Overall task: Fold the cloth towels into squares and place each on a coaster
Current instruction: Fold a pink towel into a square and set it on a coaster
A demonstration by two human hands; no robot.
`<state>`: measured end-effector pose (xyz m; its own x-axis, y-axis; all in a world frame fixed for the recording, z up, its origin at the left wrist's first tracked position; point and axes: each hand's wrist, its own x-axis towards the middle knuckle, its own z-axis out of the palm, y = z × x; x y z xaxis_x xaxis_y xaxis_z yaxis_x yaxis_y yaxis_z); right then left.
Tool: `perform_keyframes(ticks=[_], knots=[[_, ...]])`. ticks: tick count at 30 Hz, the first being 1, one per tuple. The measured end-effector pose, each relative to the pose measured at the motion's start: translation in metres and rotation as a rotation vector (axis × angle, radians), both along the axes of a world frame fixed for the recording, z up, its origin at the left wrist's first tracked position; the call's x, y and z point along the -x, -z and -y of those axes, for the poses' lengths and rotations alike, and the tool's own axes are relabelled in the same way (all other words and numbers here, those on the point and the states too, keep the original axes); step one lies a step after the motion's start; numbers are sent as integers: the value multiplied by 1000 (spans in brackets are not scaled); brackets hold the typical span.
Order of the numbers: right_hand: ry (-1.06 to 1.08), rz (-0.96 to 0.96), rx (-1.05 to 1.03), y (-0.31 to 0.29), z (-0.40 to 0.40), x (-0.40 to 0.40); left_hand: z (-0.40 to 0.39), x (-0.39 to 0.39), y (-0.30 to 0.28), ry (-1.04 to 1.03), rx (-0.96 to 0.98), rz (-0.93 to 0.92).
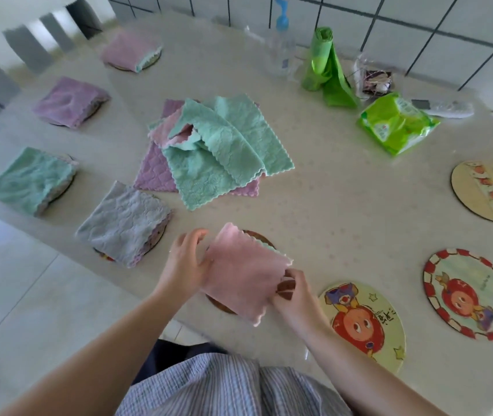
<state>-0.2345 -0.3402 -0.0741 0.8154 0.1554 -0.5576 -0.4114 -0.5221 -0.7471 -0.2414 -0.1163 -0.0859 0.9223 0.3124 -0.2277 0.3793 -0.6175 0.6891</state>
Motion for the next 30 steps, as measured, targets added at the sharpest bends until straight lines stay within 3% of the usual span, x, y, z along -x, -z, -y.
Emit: perform_keyframes(ticks=[2, 5, 8, 10, 13, 18, 21, 24, 30], knots=[[2, 195, 123, -6, 2, 3, 5, 7, -3, 183, -235, 140], [-356, 573, 279, -1, 1, 7, 20, 9, -4, 513, -434, 213], [-698, 695, 560, 16, -6, 7, 30, 11, 12, 663, -538, 86], [-790, 668, 706, 25, -8, 9, 29, 16, 19, 656, -571, -13], [-798, 611, 736, 33, -1, 16, 27, 23, 23, 673, -595, -81], [-697, 622, 645, 26, 5, 12, 15, 12, 9, 695, -565, -13], [-585, 675, 569, 21, -6, -6, -4, -4, -1, 598, -413, 19], [-509, 662, 554, 11, -29, -31, -32, -31, -5, 497, -415, 59], [-465, 551, 634, -8, -91, -88, -93, -104, -26, 564, -631, 151]])
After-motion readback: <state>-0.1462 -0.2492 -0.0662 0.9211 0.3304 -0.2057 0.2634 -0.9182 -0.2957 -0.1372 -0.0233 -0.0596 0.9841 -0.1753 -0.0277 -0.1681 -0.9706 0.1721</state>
